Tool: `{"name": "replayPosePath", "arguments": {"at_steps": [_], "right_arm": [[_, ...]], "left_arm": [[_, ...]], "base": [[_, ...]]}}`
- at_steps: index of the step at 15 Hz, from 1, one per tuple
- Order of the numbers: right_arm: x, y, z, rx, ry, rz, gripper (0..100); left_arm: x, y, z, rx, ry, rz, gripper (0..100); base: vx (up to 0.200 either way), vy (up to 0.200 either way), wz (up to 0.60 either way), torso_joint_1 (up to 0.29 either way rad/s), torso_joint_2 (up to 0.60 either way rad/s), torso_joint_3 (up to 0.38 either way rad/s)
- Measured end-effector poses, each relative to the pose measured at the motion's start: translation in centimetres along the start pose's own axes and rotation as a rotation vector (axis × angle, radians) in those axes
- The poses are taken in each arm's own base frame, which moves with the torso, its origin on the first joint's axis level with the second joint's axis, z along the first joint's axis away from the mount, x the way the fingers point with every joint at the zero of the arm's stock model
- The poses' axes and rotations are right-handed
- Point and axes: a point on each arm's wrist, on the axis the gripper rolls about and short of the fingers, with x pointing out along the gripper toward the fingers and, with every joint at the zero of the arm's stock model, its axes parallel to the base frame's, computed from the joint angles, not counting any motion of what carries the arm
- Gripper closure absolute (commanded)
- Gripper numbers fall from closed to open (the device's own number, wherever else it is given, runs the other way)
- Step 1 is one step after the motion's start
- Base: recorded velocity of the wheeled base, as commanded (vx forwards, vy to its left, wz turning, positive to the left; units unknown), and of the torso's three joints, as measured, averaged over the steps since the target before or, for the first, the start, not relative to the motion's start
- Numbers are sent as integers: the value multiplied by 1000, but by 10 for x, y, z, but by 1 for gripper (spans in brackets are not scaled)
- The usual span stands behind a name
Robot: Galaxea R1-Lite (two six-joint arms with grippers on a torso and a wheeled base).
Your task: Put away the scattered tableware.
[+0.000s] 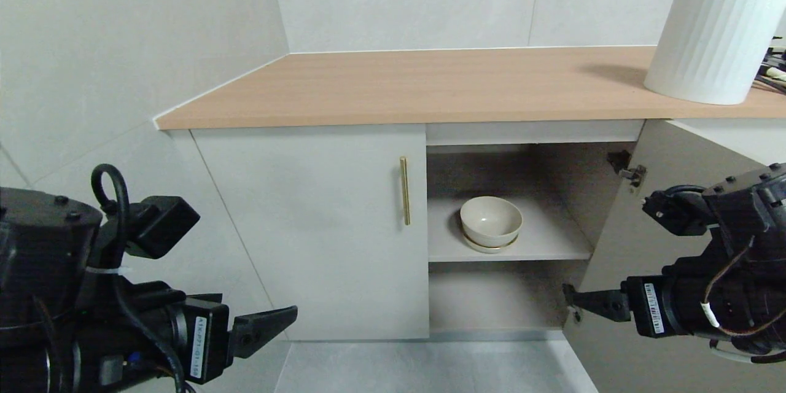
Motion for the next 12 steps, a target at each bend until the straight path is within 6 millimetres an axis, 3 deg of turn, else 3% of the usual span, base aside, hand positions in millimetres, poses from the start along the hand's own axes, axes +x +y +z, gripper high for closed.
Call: {"name": "replayPosePath", "arguments": {"at_steps": [6, 12], "right_arm": [[1, 0, -2, -9, 19, -7, 0], [3, -1, -3, -11, 25, -10, 0]], "left_arm": [[2, 0, -1, 2, 10, 1, 0], [3, 0, -2, 4, 16, 5, 0]], "base": [[-200, 0, 0, 2, 4, 5], [0, 0, 0, 0, 0, 0]]}}
